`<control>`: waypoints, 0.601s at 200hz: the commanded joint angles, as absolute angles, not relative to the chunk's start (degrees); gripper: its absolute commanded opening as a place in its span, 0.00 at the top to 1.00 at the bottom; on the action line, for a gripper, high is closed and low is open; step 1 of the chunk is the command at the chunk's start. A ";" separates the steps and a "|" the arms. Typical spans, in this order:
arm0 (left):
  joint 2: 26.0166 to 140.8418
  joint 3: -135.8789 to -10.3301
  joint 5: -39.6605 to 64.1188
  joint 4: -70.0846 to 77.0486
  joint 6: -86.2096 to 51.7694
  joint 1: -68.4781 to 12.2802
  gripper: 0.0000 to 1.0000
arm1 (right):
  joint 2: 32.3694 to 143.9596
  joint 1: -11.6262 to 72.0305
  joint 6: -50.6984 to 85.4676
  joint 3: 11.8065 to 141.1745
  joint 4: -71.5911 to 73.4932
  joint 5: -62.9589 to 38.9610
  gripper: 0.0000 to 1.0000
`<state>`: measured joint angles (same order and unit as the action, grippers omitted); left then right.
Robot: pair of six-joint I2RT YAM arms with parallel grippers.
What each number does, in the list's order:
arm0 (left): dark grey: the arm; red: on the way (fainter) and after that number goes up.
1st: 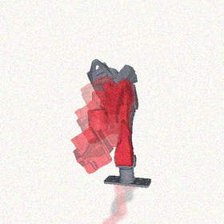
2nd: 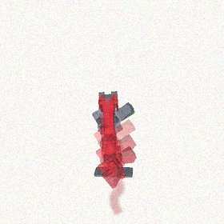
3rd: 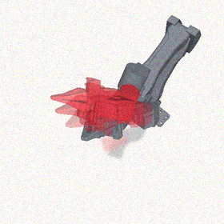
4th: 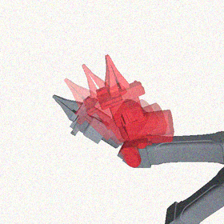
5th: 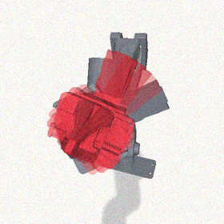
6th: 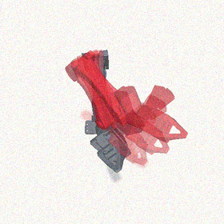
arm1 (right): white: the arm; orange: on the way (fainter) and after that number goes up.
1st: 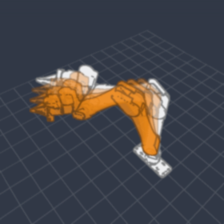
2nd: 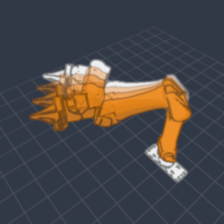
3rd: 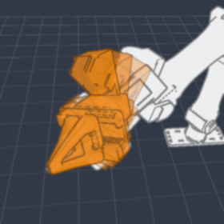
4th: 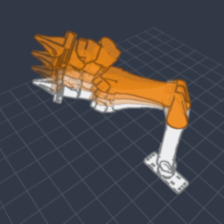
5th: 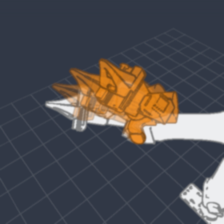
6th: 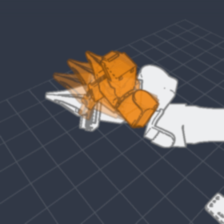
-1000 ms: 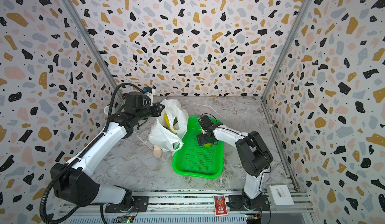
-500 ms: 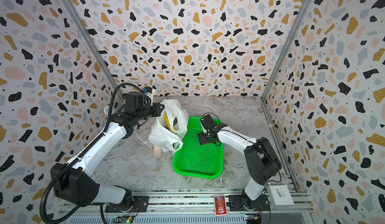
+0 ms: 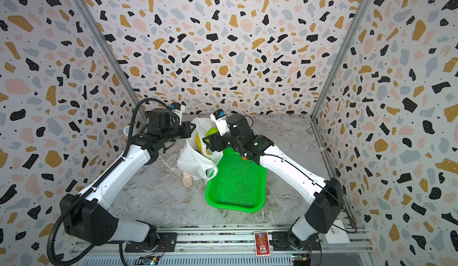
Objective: Place the fruits into the plastic bag
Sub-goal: Place the fruit in the plastic bag.
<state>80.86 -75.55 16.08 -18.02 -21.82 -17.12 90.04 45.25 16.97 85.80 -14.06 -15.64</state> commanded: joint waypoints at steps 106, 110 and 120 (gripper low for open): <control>78.45 -77.09 19.80 -16.13 -22.32 -17.49 1.00 | 110.82 44.51 29.54 95.77 -5.47 -30.99 0.41; 78.43 -77.00 19.82 -16.10 -22.38 -17.49 1.00 | 111.26 44.27 29.88 96.38 -5.56 -30.08 0.40; 78.38 -76.86 19.94 -16.12 -22.34 -17.49 1.00 | 112.12 43.80 30.52 97.53 -6.08 -26.98 0.35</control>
<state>80.53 -77.52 18.26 -18.33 -21.89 -17.12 111.87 45.47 27.11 93.30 -7.55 -32.62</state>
